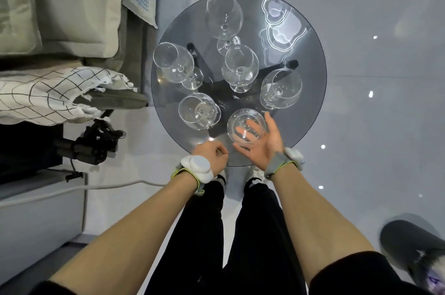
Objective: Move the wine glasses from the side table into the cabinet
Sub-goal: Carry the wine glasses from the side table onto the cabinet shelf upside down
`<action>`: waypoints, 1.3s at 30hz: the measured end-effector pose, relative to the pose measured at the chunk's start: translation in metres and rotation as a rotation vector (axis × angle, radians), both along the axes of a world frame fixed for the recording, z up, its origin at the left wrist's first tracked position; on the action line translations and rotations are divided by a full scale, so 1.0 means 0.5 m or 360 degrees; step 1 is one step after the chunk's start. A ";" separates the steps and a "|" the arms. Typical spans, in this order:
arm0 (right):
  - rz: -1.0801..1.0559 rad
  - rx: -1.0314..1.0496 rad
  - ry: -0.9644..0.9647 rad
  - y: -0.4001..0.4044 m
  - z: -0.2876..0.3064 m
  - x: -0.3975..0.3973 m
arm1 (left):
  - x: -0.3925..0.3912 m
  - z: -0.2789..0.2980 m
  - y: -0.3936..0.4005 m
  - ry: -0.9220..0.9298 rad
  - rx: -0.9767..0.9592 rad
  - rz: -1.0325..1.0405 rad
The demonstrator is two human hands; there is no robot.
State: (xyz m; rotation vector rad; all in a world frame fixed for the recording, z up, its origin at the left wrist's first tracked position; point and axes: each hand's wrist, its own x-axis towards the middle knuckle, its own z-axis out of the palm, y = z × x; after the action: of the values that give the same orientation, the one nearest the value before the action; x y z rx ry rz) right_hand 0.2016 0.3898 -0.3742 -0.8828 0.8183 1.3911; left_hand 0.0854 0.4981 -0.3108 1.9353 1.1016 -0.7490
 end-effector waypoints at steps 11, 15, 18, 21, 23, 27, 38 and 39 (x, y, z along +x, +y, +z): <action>-0.0043 -0.0119 -0.0126 0.030 0.026 -0.031 | -0.071 -0.031 0.057 -0.0092 -0.0177 0.0469; -0.0026 -0.0156 -0.0175 0.045 0.034 -0.039 | -0.074 -0.051 0.090 -0.0127 -0.0493 0.1051; -0.0045 -0.0175 -0.0190 0.057 0.034 -0.046 | -0.070 -0.069 0.129 -0.0054 -0.0942 0.1713; -0.0067 -0.0183 -0.0172 0.062 0.032 -0.053 | -0.076 -0.096 0.146 -0.0242 -0.1165 0.2311; -0.0077 -0.0189 -0.0160 0.067 0.030 -0.057 | -0.074 -0.111 0.154 -0.0372 -0.1285 0.2522; -0.0109 -0.0173 -0.0164 0.072 0.027 -0.063 | -0.052 -0.129 0.170 -0.0544 -0.1546 0.2534; -0.0199 -0.0227 -0.0119 0.070 0.019 -0.069 | -0.012 -0.154 0.189 -0.0616 -0.1856 0.2326; -0.0198 -0.0226 -0.0122 0.070 0.020 -0.070 | -0.008 -0.154 0.190 -0.0614 -0.1846 0.2333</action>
State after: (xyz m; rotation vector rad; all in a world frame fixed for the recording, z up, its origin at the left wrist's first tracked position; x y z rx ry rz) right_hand 0.1665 0.4246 -0.3643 -0.9717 0.9062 1.1951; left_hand 0.0813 0.5932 -0.3879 0.0537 1.0869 -0.0366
